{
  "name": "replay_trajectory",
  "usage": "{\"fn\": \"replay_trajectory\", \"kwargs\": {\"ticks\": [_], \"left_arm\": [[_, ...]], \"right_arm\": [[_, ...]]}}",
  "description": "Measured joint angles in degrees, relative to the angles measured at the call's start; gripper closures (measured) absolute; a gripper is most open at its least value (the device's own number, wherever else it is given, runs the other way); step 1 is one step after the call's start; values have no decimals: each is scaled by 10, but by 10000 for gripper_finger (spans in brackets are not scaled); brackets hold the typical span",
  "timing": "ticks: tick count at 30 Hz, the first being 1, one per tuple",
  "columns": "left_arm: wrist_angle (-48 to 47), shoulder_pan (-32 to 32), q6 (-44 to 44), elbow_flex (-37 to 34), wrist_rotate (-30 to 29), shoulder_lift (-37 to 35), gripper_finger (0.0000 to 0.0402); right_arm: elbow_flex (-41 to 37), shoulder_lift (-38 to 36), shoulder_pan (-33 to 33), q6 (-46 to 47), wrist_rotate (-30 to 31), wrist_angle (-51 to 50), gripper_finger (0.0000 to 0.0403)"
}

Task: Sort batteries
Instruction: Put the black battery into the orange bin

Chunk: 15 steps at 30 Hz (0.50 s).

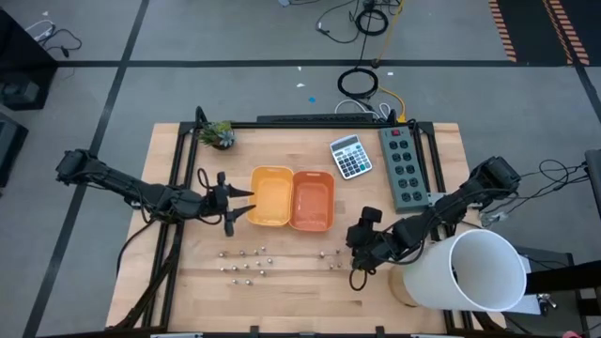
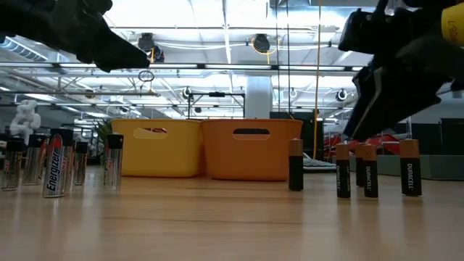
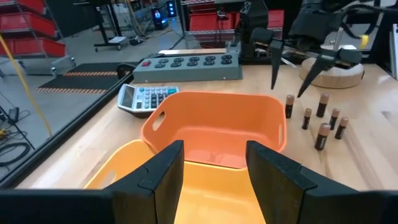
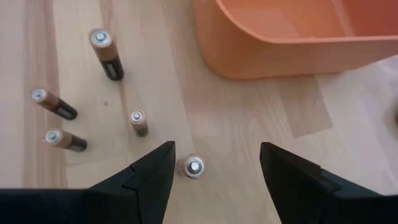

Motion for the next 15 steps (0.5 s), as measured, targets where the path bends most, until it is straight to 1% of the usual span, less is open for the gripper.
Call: {"fn": "replay_trajectory", "kwargs": {"ticks": [3,9,15], "left_arm": [[1,0,0,0,12,0,220],[3,0,-8,0,15,0,220],[0,3,-25,0,32,0,220]], "right_arm": [[-15,-11,0,1,1,41,177],[-42,-16,7,12,1,51,177],[-90,-37,7,30,12,118,177]]}}
